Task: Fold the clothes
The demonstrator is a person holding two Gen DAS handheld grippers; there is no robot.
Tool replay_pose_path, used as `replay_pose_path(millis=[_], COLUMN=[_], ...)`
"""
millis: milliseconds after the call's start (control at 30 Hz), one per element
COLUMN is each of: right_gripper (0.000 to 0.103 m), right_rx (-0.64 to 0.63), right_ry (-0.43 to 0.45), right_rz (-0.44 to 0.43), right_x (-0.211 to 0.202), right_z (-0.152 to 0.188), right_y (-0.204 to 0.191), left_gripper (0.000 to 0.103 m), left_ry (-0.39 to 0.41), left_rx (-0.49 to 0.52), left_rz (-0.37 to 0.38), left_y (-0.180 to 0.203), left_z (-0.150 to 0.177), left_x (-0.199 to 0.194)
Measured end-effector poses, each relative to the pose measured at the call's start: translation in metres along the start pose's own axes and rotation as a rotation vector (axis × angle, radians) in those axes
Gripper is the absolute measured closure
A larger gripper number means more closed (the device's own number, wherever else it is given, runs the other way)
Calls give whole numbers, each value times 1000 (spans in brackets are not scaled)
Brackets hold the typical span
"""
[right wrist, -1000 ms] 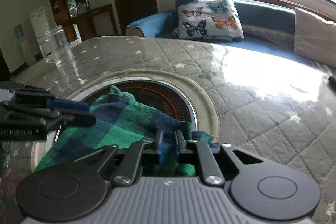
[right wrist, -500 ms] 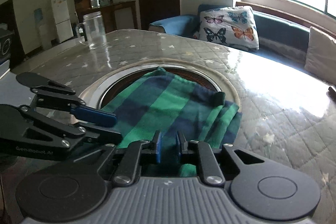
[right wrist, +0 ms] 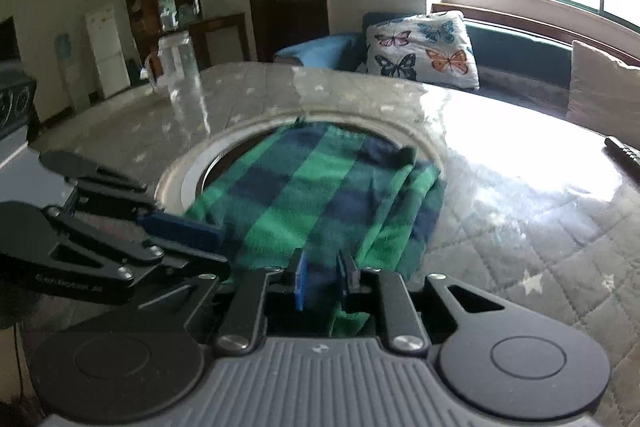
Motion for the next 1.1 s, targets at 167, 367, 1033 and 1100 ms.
replay_pose_path(millis=[167,367,1033,1100], right_gripper=[84,84,47,50], right_rx=[63,120,342,350], right_ry=[29,-4,-4,-3], right_rz=[14,57,91,99], right_x=[14,42,60,61], right_z=[-17,-15,-24,-24], right_y=[8,28,54,53], left_gripper=[67,60,41,42], left_ry=[14,-2,-83,-89], left_rx=[-49,-137,-397,-414], left_rz=[-50,-126,-137,-130], left_y=[-18,-50,-93,-95], left_z=[-5,-6,0,1], left_x=[-8,-9,25,28])
Point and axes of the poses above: each gripper's, at about its wrist camera, not at the fingertips, and x roughly the way its jaws point, y to its right, z to its underside, the point moved 6 cm from there along x, roughly the way its jaws point, and after that the axes turned 15 degrees about x, right-handed, at the moved point
